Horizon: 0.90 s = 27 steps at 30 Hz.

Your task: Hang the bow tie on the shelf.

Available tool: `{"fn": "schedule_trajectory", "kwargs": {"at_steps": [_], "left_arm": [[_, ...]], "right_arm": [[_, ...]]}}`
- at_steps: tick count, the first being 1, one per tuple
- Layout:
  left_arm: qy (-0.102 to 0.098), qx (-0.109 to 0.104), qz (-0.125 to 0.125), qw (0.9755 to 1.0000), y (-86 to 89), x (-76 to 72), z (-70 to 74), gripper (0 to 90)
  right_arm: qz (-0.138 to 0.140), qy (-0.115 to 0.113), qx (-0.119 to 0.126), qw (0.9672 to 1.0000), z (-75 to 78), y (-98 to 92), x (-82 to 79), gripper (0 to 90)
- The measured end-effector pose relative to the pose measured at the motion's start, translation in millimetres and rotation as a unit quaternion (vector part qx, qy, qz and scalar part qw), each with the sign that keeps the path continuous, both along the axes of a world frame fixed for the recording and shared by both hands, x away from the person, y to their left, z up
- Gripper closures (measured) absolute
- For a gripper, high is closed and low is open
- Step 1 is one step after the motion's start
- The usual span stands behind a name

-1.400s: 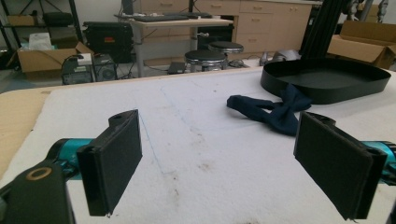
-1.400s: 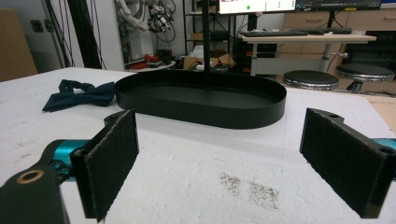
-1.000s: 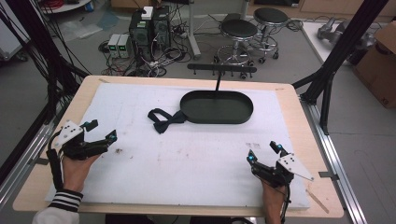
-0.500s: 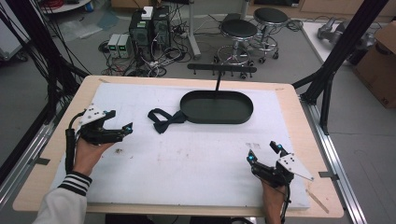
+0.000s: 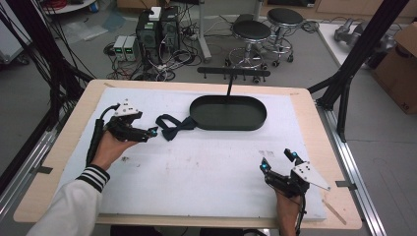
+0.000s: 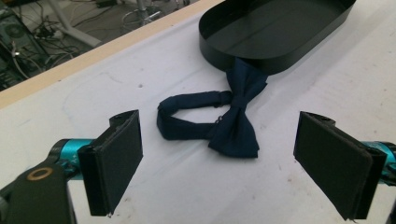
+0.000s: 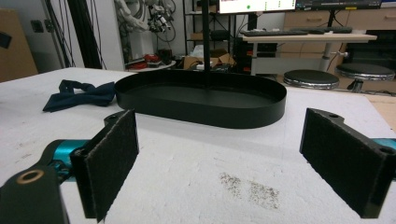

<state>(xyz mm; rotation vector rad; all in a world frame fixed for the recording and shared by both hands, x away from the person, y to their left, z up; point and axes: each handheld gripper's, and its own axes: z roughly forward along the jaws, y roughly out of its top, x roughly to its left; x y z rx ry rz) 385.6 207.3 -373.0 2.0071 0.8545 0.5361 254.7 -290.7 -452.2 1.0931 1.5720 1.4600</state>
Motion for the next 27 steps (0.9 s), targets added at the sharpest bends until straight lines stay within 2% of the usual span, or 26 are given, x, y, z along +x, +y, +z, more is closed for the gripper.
{"fn": "schedule_trajectory", "kwargs": {"at_steps": [4,7,10,11,13,15,21,23,27], "left_arm": [[0.023,0.021,-0.013,0.9994,-11.7,12.2,-3.2,15.9],[0.041,0.018,-0.011,0.9990,-21.0,21.4,-4.2,16.7],[0.054,0.039,-0.016,0.9977,-34.1,28.9,-6.4,16.8],[0.054,0.039,-0.016,0.9977,-34.1,28.9,-6.4,16.8],[0.056,0.067,-0.029,0.9957,-50.3,34.8,-8.9,16.8],[0.063,0.072,-0.031,0.9949,-57.9,39.6,-11.0,16.8],[0.075,0.085,-0.028,0.9932,-70.4,47.6,-13.7,17.5],[0.078,0.084,-0.027,0.9930,-71.3,48.8,-14.8,18.5],[0.091,0.095,-0.025,0.9910,-70.2,52.0,-19.2,19.7]], "right_arm": [[0.000,0.000,0.001,1.0000,0.1,-0.2,0.0,10.7],[0.000,0.000,0.000,1.0000,0.0,-0.2,0.1,10.7],[0.000,0.001,0.001,1.0000,0.0,0.0,-0.1,10.7],[0.000,0.001,0.001,1.0000,0.1,0.0,-0.1,10.7],[0.000,0.000,0.001,1.0000,0.0,-0.1,0.0,10.7],[0.000,0.001,0.002,1.0000,0.0,-0.3,0.0,10.7],[0.001,0.003,0.006,1.0000,0.0,-0.5,-0.2,10.7],[0.001,0.003,0.007,1.0000,0.1,-1.0,0.1,10.7],[0.001,0.003,0.006,1.0000,0.0,-1.2,0.4,10.7]]}}
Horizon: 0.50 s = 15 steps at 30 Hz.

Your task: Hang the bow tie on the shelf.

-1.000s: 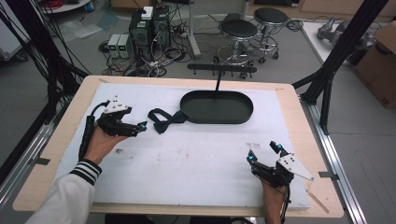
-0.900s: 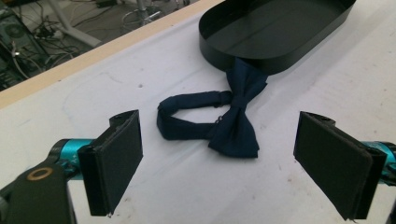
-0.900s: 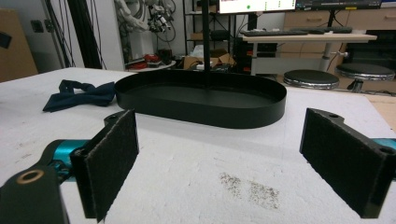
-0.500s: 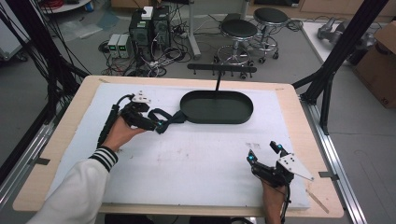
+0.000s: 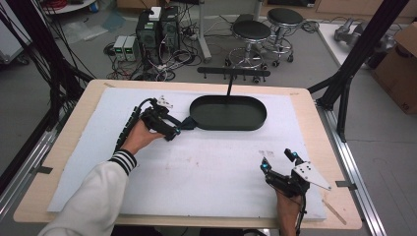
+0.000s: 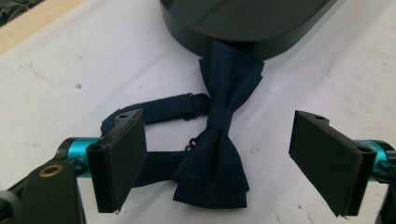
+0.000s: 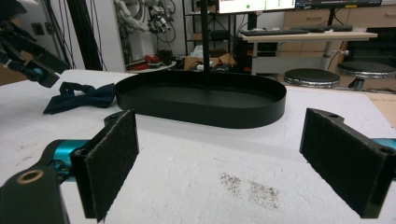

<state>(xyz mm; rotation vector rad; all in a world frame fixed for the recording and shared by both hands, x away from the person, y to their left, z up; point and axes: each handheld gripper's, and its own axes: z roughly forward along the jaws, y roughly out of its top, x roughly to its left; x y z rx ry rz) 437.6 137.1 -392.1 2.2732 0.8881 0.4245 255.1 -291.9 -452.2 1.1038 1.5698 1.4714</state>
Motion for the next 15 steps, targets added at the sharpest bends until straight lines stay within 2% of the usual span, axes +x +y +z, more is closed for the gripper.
{"fn": "schedule_trajectory", "kwargs": {"at_steps": [1,4,10,15], "left_arm": [[0.000,0.000,0.000,1.0000,0.0,0.0,0.0,20.1],[0.019,-0.002,-0.006,0.9998,1.8,3.7,-4.6,20.5],[0.037,0.021,-0.011,0.9991,0.9,7.5,-13.9,22.6],[0.031,0.021,-0.014,0.9992,-2.5,8.3,-15.7,25.5]], "right_arm": [[0.000,0.000,0.000,1.0000,0.0,0.0,0.0,10.7],[-0.001,0.001,-0.001,1.0000,0.0,0.3,-0.3,10.7],[0.000,0.000,0.001,1.0000,0.0,0.3,-0.7,10.7],[-0.001,-0.001,-0.001,1.0000,-0.1,0.3,-0.7,10.7]]}}
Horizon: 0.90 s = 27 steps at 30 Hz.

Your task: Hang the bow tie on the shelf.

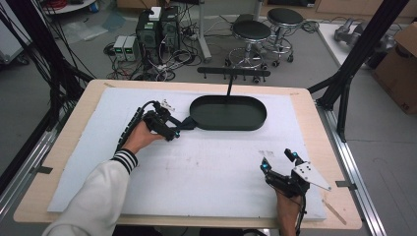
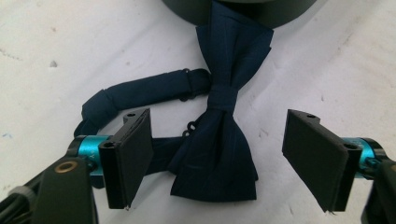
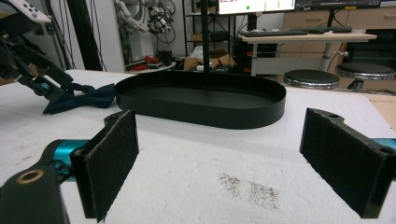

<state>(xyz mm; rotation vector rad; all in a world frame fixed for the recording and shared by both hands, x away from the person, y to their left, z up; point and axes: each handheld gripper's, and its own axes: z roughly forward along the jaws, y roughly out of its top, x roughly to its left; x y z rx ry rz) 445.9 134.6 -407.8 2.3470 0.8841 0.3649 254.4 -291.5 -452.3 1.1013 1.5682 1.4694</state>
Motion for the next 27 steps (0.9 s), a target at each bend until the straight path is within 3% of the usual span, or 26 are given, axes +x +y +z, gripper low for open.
{"fn": "schedule_trajectory", "kwargs": {"at_steps": [4,11,23,27], "left_arm": [[0.005,0.013,-0.006,0.9999,-1.5,1.5,-4.8,31.3],[-0.001,0.017,-0.018,0.9997,-3.5,3.0,-7.8,42.1],[0.007,0.019,-0.010,0.9997,-5.5,5.4,-13.5,57.7],[-0.002,0.028,-0.017,0.9995,-5.7,5.1,-14.0,61.3]], "right_arm": [[0.000,0.000,0.001,1.0000,0.0,0.2,-0.4,10.7],[-0.001,-0.002,0.000,1.0000,-0.1,-0.1,-0.2,10.7],[-0.002,-0.002,0.003,1.0000,-0.1,-0.3,-0.2,10.7],[-0.002,-0.002,0.003,1.0000,-0.1,-0.3,-0.2,10.7]]}}
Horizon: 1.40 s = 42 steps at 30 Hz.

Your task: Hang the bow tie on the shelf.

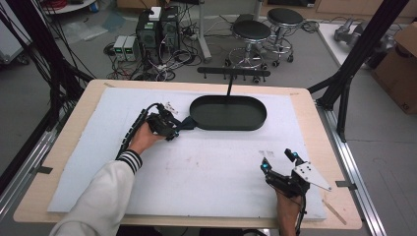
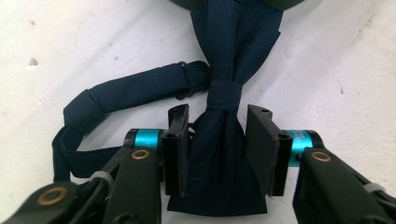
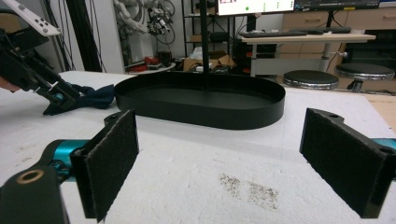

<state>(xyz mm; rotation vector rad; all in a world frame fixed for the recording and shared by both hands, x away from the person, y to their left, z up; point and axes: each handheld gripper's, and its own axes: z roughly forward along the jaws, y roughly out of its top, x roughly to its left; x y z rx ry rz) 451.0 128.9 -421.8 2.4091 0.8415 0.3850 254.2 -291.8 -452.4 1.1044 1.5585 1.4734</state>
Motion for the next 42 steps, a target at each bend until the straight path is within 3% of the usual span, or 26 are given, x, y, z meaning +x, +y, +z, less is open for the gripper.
{"fn": "schedule_trajectory", "kwargs": {"at_steps": [5,15,19,20,23,33,36,37,39,40,42], "left_arm": [[-0.017,0.023,-0.021,0.9994,-5.3,-3.4,-0.4,69.6],[-0.011,0.019,-0.026,0.9994,-5.2,-5.1,1.6,77.3],[-0.008,0.009,-0.022,0.9997,-4.0,-5.6,3.6,77.7],[-0.003,-0.007,-0.020,0.9998,-2.1,-5.3,4.8,78.0],[0.002,-0.016,-0.022,0.9996,-0.6,-5.7,6.2,78.3],[-0.014,-0.046,-0.025,0.9985,5.8,-12.2,22.3,78.9],[-0.028,-0.077,-0.008,0.9966,10.8,-12.8,29.4,78.9],[-0.028,-0.077,-0.008,0.9966,10.8,-12.8,29.4,79.0],[-0.026,-0.119,0.009,0.9926,15.0,-12.8,34.3,79.1],[-0.027,-0.149,0.018,0.9882,16.7,-14.1,38.4,79.2],[-0.037,-0.163,0.020,0.9857,16.3,-15.7,42.1,79.2]], "right_arm": [[0.000,0.000,0.001,1.0000,0.0,0.0,-0.1,10.7],[0.000,0.000,0.003,1.0000,-0.2,-0.2,-0.4,10.7],[0.000,0.000,0.003,1.0000,-0.2,-0.3,-0.4,10.7],[0.000,-0.001,0.002,1.0000,-0.1,-0.3,-0.3,10.7],[0.000,-0.002,0.001,1.0000,-0.2,-0.5,-0.2,10.7],[0.000,-0.001,0.001,1.0000,-0.2,-0.2,-0.5,10.7],[0.000,-0.001,0.001,1.0000,-0.2,-0.1,-0.5,10.7],[0.000,-0.001,0.002,1.0000,-0.1,0.0,-0.6,10.7],[0.000,-0.001,0.001,1.0000,-0.2,0.0,-0.6,10.7],[0.000,-0.001,0.001,1.0000,-0.1,-0.1,-0.5,10.7],[0.000,-0.001,0.002,1.0000,-0.2,-0.1,-0.6,10.7]]}}
